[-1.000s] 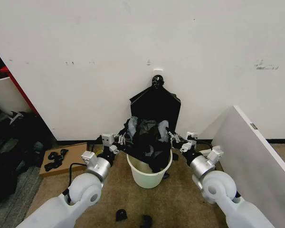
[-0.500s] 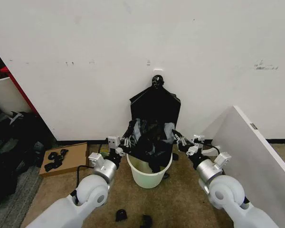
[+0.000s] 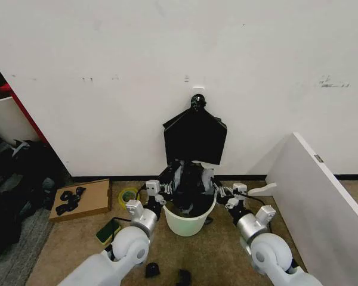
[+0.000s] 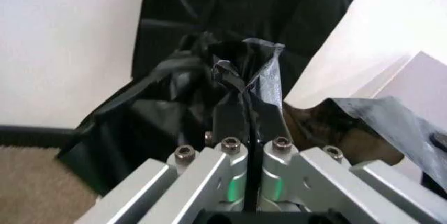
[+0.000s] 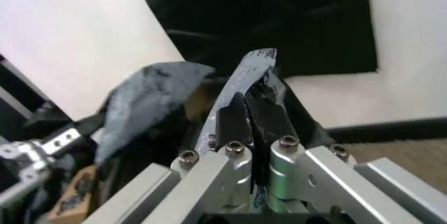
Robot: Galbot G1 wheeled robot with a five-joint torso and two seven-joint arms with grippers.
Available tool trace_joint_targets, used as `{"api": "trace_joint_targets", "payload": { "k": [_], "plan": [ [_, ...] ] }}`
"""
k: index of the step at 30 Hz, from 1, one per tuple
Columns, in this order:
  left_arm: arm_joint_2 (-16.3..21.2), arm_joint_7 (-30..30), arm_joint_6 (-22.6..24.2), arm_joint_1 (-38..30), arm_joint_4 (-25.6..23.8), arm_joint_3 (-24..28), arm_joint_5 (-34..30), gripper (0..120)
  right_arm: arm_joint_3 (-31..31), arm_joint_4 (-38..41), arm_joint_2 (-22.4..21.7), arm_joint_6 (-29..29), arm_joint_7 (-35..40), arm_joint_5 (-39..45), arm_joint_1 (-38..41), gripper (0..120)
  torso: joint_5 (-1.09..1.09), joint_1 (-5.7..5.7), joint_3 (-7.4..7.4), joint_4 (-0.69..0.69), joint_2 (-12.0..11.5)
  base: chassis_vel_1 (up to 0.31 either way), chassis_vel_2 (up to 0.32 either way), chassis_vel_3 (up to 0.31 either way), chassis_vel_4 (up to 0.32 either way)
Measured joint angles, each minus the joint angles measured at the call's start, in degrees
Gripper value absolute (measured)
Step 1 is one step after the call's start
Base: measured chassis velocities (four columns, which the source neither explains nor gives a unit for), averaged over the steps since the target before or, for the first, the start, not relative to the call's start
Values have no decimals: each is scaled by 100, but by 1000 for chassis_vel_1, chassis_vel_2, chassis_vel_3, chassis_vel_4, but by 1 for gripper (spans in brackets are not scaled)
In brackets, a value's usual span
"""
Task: Place the garbage bag over the trash bin.
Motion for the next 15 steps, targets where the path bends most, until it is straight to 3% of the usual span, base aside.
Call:
{"api": "trace_joint_targets", "payload": {
  "k": [6, 15],
  "plan": [
    [307, -77, -30, 433, -358, -301, 72, 0, 40, 36, -13, -101, 316, -250, -265, 0, 1, 0, 0, 3, 0, 0, 0, 0, 0],
    [564, -117, -42, 921, -600, -565, 122, 0, 2, 181, -88, -749, 1157, -380, -257, 0, 1, 0, 0, 3, 0, 0, 0, 0, 0]
  ]
}}
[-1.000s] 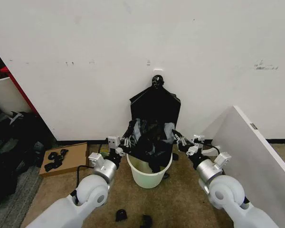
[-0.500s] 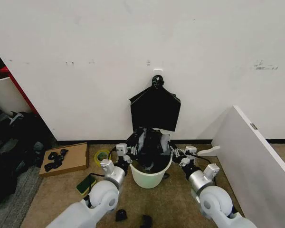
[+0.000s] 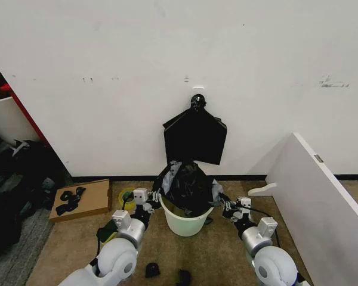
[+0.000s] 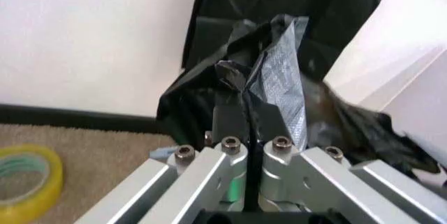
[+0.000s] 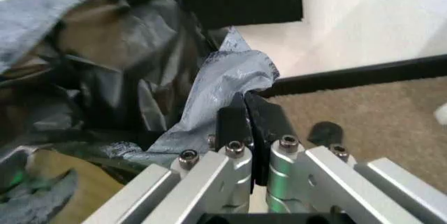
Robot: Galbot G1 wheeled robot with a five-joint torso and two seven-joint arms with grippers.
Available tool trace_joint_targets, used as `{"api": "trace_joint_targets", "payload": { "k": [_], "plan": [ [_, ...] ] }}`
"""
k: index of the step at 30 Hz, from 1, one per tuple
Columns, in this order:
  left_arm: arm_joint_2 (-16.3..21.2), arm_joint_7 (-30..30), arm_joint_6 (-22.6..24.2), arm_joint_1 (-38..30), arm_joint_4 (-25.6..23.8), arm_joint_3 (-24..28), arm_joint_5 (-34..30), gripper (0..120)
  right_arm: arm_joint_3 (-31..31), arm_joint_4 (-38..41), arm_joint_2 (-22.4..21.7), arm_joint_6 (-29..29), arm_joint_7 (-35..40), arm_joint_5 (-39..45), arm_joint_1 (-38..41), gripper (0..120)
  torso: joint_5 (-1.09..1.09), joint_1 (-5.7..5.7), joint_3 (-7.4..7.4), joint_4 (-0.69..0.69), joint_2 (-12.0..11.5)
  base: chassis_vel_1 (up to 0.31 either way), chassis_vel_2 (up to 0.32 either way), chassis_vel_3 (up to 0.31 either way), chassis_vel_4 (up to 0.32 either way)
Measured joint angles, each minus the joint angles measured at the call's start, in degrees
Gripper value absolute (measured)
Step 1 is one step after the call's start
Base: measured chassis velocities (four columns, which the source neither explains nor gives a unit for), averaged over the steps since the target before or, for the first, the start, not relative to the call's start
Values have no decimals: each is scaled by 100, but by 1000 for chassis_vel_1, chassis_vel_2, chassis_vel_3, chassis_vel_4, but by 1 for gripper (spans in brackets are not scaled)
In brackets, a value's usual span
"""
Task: Place the garbage bag over the trash bin.
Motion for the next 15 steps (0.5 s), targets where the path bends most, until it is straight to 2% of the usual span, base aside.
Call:
{"api": "trace_joint_targets", "payload": {
  "k": [8, 15],
  "plan": [
    [112, -66, 155, 182, -76, 2, 98, 0, -12, 219, -123, -452, 366, -79, -45, 0, 0, 0, 0, -1, 0, 0, 0, 0, 0],
    [317, -241, 574, 300, -137, -19, 67, 0, -79, 143, -217, -854, 481, -363, 1, 0, 0, 0, 0, -1, 0, 0, 0, 0, 0]
  ]
}}
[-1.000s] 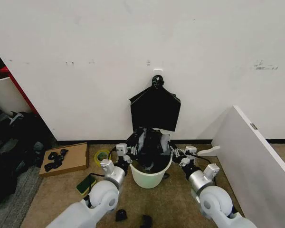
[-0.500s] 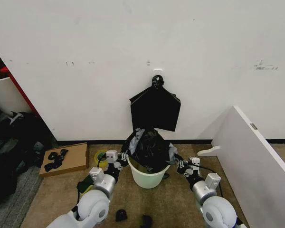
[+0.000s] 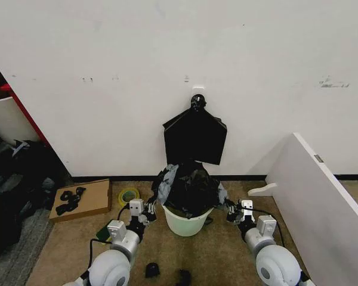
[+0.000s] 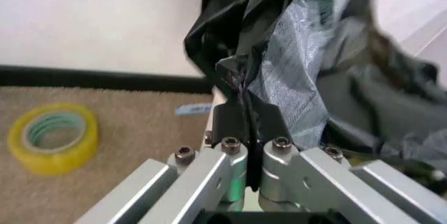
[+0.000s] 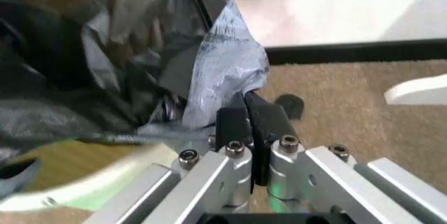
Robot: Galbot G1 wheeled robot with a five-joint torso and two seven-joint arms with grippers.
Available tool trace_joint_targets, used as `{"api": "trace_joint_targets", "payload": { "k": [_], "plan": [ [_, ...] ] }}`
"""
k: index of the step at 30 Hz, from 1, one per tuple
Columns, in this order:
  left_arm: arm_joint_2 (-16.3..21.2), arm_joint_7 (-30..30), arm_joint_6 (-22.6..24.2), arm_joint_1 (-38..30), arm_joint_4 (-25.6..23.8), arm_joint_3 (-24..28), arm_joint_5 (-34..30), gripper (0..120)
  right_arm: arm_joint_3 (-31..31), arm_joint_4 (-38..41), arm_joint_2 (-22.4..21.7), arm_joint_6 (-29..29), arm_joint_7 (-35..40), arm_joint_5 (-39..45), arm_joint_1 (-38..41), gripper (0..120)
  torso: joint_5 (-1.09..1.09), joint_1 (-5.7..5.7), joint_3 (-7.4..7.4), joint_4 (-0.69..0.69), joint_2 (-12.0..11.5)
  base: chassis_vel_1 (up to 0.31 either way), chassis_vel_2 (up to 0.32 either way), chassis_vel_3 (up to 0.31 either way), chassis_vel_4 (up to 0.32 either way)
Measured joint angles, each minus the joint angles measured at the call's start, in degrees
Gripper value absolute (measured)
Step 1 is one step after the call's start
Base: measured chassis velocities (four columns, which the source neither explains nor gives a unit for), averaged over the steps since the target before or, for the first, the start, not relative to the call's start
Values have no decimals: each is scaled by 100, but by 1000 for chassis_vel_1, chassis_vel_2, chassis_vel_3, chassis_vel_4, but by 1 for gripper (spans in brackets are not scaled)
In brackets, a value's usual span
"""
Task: Place the garbage bag over the trash bin.
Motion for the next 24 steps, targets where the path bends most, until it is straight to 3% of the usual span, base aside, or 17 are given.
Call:
{"api": "trace_joint_targets", "payload": {
  "k": [12, 24],
  "plan": [
    [269, -189, 630, 65, -233, -104, -255, 0, -92, -39, -155, -428, -64, -217, -17, 0, 1, 0, 0, 0, 0, 0, 0, 0, 0],
    [550, -418, 1191, 372, -859, -410, -588, 0, -88, 215, -389, -918, -113, -269, -174, 0, 0, 0, 0, 0, 0, 0, 0, 0, 0]
  ]
}}
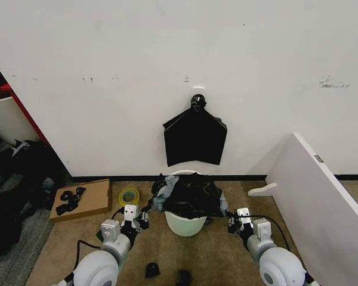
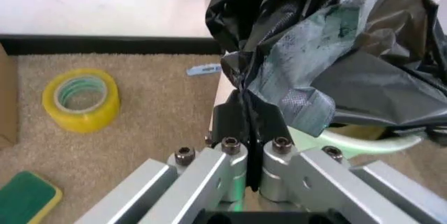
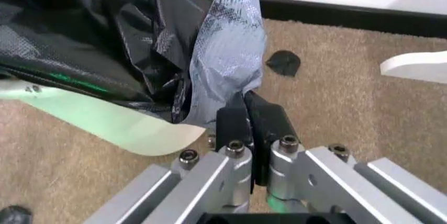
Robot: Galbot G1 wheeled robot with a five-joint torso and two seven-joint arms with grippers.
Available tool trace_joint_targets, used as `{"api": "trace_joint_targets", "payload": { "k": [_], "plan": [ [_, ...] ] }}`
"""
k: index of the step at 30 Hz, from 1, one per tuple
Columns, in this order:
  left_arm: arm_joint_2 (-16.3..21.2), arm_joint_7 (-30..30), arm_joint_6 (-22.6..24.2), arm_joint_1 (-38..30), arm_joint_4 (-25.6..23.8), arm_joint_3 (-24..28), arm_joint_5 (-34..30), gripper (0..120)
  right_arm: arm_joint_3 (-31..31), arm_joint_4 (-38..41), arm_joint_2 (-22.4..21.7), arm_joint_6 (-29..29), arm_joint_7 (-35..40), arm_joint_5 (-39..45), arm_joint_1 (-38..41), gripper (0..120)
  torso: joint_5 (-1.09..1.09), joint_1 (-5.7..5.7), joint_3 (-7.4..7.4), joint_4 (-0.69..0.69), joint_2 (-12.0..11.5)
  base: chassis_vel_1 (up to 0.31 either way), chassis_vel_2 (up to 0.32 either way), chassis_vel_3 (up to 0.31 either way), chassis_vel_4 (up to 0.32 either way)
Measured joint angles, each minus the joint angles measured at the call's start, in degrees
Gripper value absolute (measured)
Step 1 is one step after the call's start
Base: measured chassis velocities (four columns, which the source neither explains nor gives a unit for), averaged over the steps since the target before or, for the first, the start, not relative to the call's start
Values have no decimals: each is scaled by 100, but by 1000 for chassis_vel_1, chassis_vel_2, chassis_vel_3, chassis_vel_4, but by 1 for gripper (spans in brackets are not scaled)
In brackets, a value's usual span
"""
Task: Place the garbage bag over the trash bin.
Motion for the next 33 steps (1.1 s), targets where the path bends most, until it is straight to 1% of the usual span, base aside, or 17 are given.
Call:
{"api": "trace_joint_targets", "payload": {
  "k": [11, 17, 22, 27, 32, 33],
  "plan": [
    [103, -217, 403, 68, -30, -19, -178, 0, -87, -80, 17, -201, -39, -70, -3, 0, 0, 0, 0, 0, -1, 0, 0, 0, 0],
    [182, -243, 495, 136, -66, -18, -203, 0, -74, -63, -70, -316, -64, -127, -65, 0, 0, 0, 0, 0, -1, 0, 0, 0, 0],
    [186, -268, 555, 127, -43, -5, -219, 0, -111, -153, -56, -319, -110, -191, -48, 0, 0, 0, 0, 0, -1, 0, 0, 0, 0],
    [127, -324, 679, 9, 124, 46, -271, 0, -187, -438, 96, -316, -113, -209, 179, 0, 1, 0, 0, 0, -1, 0, 0, 0, 0],
    [-32, -420, 831, -174, 431, 150, -331, 0, -276, -676, 234, -331, -91, -236, 387, 0, 0, 0, 0, 0, -1, 0, 0, 0, 0],
    [-32, -420, 831, -174, 431, 150, -331, 0, -276, -676, 234, -331, -91, -236, 387, 0, 0, 0, 0, 0, -1, 0, 0, 0, 0]
  ]
}}
